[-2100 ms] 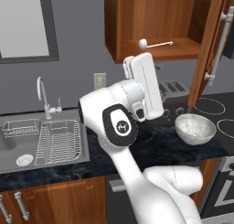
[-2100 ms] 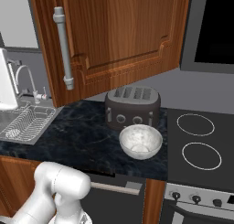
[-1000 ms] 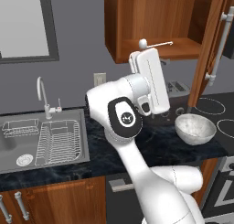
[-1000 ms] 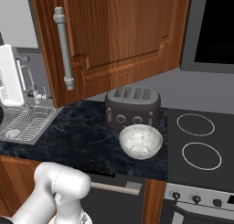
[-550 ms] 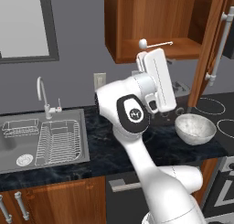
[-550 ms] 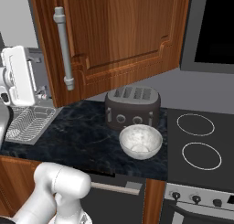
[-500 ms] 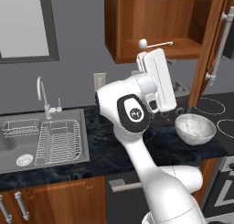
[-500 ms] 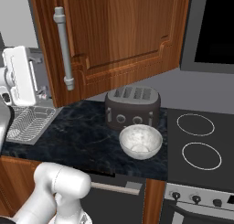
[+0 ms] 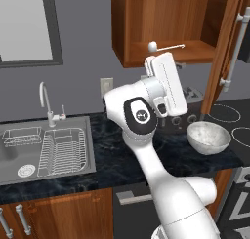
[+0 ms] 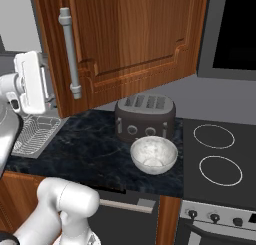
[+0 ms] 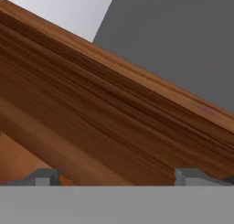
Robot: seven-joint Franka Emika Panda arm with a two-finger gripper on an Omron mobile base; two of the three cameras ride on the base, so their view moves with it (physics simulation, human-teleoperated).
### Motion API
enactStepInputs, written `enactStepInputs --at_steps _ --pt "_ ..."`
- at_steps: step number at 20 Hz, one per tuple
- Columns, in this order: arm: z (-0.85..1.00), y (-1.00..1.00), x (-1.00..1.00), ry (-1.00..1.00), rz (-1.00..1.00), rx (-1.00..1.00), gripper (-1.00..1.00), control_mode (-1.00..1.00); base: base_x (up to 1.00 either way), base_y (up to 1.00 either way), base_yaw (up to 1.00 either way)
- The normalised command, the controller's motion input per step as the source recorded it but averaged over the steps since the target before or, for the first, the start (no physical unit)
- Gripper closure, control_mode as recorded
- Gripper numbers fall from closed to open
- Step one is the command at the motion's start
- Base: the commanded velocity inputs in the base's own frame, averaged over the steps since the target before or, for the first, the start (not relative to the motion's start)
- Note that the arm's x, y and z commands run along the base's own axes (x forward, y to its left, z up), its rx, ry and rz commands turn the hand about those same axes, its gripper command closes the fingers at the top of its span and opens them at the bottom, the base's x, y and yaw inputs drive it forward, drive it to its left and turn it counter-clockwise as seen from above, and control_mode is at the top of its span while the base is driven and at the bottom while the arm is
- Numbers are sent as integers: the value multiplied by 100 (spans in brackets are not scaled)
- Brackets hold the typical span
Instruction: Open the cabinet and move the ladle to the pot. Then close the cabinet.
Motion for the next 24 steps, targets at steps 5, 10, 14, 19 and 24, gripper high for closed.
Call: enactStepInputs --at_steps 5,10,14,19,24 --pt "-11 -1 35 -8 -14 0 -100 -100 0 0 0" --pt "-13 -10 30 -7 -17 0 -100 -100 0 0 0" --pt "-12 -18 34 -8 -15 0 -100 -100 0 0 0" --pt "-14 -13 16 -12 -15 0 -100 -100 0 0 0" --pt "-12 -19 5 -10 -10 0 -100 -100 0 0 0"
